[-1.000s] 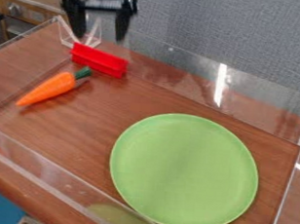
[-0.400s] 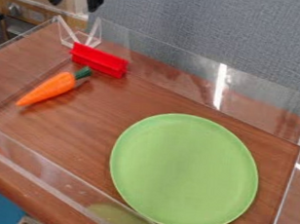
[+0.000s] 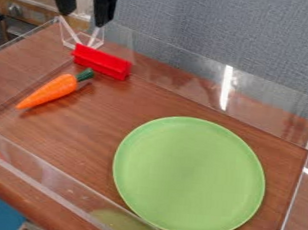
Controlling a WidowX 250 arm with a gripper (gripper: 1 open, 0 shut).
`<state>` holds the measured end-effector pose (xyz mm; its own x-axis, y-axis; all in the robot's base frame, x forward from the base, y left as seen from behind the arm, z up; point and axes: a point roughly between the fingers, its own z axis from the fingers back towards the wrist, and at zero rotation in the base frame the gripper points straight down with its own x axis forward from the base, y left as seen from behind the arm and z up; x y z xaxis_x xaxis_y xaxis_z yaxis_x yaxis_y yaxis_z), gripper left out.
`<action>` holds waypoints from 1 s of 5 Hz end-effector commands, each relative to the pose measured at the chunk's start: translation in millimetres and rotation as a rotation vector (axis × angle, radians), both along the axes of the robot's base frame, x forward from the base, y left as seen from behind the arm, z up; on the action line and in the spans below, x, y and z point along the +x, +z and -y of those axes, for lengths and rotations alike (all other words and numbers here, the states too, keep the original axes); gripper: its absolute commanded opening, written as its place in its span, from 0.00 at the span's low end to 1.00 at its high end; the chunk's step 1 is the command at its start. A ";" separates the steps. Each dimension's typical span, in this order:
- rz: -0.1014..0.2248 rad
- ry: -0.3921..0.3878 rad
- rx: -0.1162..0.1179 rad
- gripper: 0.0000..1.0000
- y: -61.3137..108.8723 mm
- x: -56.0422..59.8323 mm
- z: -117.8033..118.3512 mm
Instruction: Put the carrot on the left side
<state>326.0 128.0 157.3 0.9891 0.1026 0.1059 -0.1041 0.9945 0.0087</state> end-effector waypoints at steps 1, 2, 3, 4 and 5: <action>0.049 0.086 0.027 1.00 12.1 -0.3 -7.6; 0.051 0.099 0.031 1.00 12.4 4.5 -17.3; 0.057 0.112 0.038 1.00 12.4 9.9 -25.5; 0.062 0.095 0.044 1.00 19.2 10.6 -25.7; 0.066 0.071 0.051 1.00 27.3 9.1 -22.5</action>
